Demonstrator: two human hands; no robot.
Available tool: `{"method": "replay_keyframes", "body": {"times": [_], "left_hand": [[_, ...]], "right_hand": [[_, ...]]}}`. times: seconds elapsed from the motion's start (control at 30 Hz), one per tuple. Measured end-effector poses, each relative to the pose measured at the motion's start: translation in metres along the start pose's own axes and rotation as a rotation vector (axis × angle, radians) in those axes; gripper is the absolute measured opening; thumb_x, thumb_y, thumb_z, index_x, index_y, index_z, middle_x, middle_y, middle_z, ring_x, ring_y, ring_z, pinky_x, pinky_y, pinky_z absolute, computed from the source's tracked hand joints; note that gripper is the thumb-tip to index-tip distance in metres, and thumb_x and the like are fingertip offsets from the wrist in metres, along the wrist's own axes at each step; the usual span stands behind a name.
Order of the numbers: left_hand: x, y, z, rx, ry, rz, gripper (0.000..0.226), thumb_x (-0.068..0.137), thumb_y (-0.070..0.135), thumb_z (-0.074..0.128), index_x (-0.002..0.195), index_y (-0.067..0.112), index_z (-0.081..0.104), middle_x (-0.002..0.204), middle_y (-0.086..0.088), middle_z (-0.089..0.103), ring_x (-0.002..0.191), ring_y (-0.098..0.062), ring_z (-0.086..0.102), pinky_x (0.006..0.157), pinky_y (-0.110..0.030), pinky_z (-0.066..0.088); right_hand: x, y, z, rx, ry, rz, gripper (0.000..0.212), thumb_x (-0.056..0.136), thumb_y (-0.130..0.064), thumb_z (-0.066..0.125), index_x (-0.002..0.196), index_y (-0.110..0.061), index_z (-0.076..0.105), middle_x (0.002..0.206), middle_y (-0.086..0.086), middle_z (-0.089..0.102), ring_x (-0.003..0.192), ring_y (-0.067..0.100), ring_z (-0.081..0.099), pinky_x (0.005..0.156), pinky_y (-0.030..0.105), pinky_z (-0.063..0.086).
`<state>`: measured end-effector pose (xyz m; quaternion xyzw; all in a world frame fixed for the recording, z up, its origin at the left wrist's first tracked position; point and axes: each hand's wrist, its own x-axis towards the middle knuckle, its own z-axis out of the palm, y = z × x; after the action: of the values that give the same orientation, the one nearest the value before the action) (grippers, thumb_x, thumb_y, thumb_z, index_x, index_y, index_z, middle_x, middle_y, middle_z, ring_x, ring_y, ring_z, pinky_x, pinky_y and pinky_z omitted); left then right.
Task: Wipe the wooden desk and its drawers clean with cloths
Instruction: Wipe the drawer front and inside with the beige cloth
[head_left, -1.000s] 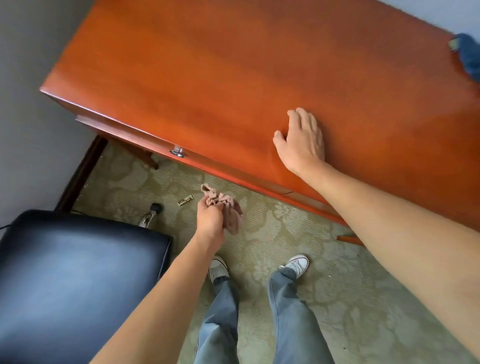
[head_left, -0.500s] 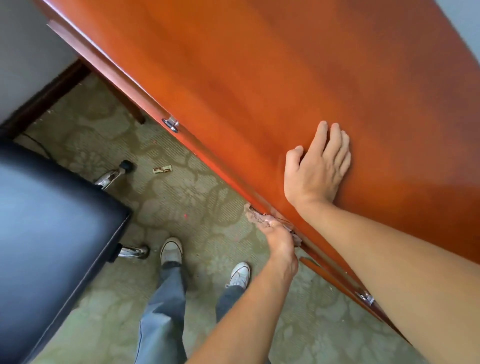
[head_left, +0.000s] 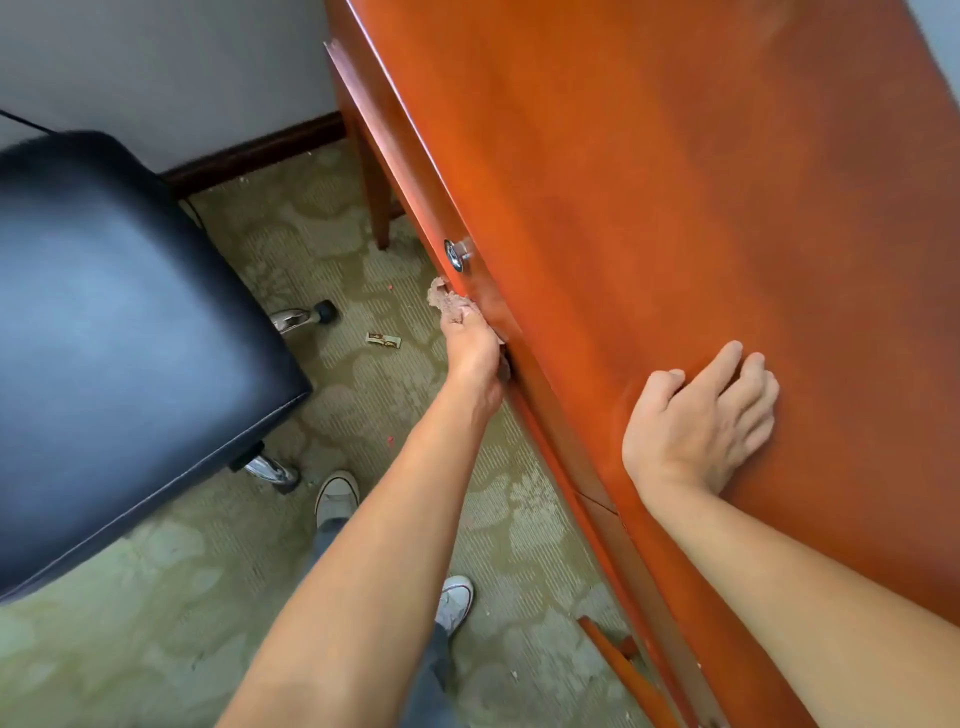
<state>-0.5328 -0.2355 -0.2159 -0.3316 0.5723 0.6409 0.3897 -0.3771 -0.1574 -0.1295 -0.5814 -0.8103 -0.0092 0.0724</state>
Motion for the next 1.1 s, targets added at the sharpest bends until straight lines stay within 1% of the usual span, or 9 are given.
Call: {"method": "replay_keyframes", "body": {"times": [0.1, 0.17, 0.3, 0.5, 0.6, 0.73, 0.93, 1.03, 1.1], "left_hand": [[-0.004, -0.001, -0.001, 0.057, -0.021, -0.002, 0.034, 0.112, 0.045, 0.027, 0.135, 0.023, 0.040, 0.084, -0.003, 0.057, 0.052, -0.013, 0.051, 0.044, -0.021, 0.041], [0.001, -0.007, -0.001, 0.084, -0.022, 0.065, 0.041, 0.111, 0.045, 0.025, 0.144, 0.021, 0.037, 0.115, -0.007, 0.065, 0.091, -0.025, 0.066, 0.078, -0.038, 0.057], [-0.011, -0.019, -0.001, 0.110, -0.055, 0.187, 0.050, 0.113, 0.035, 0.022, 0.162, 0.030, 0.015, 0.153, 0.007, 0.041, 0.138, -0.017, 0.045, 0.123, -0.043, 0.032], [-0.012, -0.045, -0.008, 0.195, -0.088, -0.023, 0.051, 0.110, 0.036, 0.025, 0.160, 0.035, 0.013, 0.116, -0.015, 0.066, 0.097, -0.044, 0.067, 0.076, -0.052, 0.058], [-0.001, -0.014, -0.008, 0.167, -0.088, 0.040, 0.035, 0.111, 0.033, 0.026, 0.145, 0.029, 0.035, 0.093, -0.011, 0.060, 0.060, -0.022, 0.057, 0.043, -0.028, 0.047], [0.039, 0.060, -0.004, 0.106, -0.022, 0.146, 0.029, 0.112, 0.035, 0.031, 0.137, 0.029, 0.045, 0.115, -0.007, 0.069, 0.086, -0.020, 0.065, 0.074, -0.034, 0.055], [0.128, 0.210, 0.001, 0.199, 0.054, 0.254, 0.042, 0.111, 0.047, 0.033, 0.138, 0.018, 0.046, 0.056, 0.001, 0.050, 0.032, -0.011, 0.037, 0.033, -0.019, 0.029], [0.152, 0.270, 0.009, 0.156, 0.066, 0.230, 0.039, 0.108, 0.055, 0.032, 0.108, 0.023, 0.053, 0.061, 0.001, 0.051, 0.033, -0.012, 0.039, 0.040, -0.020, 0.034], [0.158, 0.280, 0.014, 0.102, 0.056, 0.190, 0.046, 0.105, 0.061, 0.029, 0.123, 0.027, 0.054, 0.086, 0.001, 0.064, 0.050, -0.013, 0.054, 0.053, -0.026, 0.046]], "right_hand": [[0.000, 0.000, -0.001, -0.004, 0.004, 0.005, 0.069, 0.094, -0.036, 0.029, 0.154, -0.001, 0.031, 0.160, 0.022, 0.029, 0.150, 0.038, 0.021, 0.123, 0.056, 0.015], [-0.001, -0.001, -0.002, -0.019, 0.001, -0.009, 0.070, 0.094, -0.036, 0.028, 0.154, -0.001, 0.031, 0.160, 0.023, 0.029, 0.150, 0.039, 0.020, 0.122, 0.056, 0.016], [0.002, -0.003, -0.005, -0.080, -0.043, 0.007, 0.071, 0.092, -0.036, 0.027, 0.152, 0.002, 0.031, 0.156, 0.025, 0.032, 0.147, 0.041, 0.024, 0.117, 0.059, 0.022], [0.024, -0.020, -0.014, -0.166, -0.082, -0.240, 0.060, 0.089, -0.026, 0.032, 0.139, 0.006, 0.041, 0.138, 0.026, 0.044, 0.132, 0.047, 0.038, 0.104, 0.061, 0.036], [0.050, -0.052, -0.017, -0.108, -0.119, -0.516, 0.061, 0.092, -0.028, 0.033, 0.147, -0.001, 0.038, 0.151, 0.020, 0.039, 0.140, 0.042, 0.034, 0.114, 0.057, 0.033], [0.090, -0.176, 0.000, 0.063, -0.185, -0.563, 0.068, 0.097, -0.049, 0.035, 0.157, -0.017, 0.031, 0.166, 0.012, 0.023, 0.152, 0.036, 0.019, 0.123, 0.056, 0.015], [0.094, -0.227, 0.016, -0.042, -0.149, -0.448, 0.075, 0.092, -0.057, 0.033, 0.159, -0.022, 0.028, 0.166, 0.009, 0.024, 0.152, 0.037, 0.019, 0.121, 0.061, 0.014], [0.094, -0.227, 0.015, -0.033, -0.151, -0.450, 0.075, 0.092, -0.055, 0.035, 0.159, -0.021, 0.029, 0.166, 0.010, 0.024, 0.152, 0.038, 0.019, 0.121, 0.062, 0.014], [0.095, -0.228, 0.015, -0.039, -0.153, -0.457, 0.076, 0.091, -0.055, 0.037, 0.159, -0.020, 0.030, 0.166, 0.011, 0.025, 0.151, 0.038, 0.019, 0.120, 0.062, 0.014]]}}
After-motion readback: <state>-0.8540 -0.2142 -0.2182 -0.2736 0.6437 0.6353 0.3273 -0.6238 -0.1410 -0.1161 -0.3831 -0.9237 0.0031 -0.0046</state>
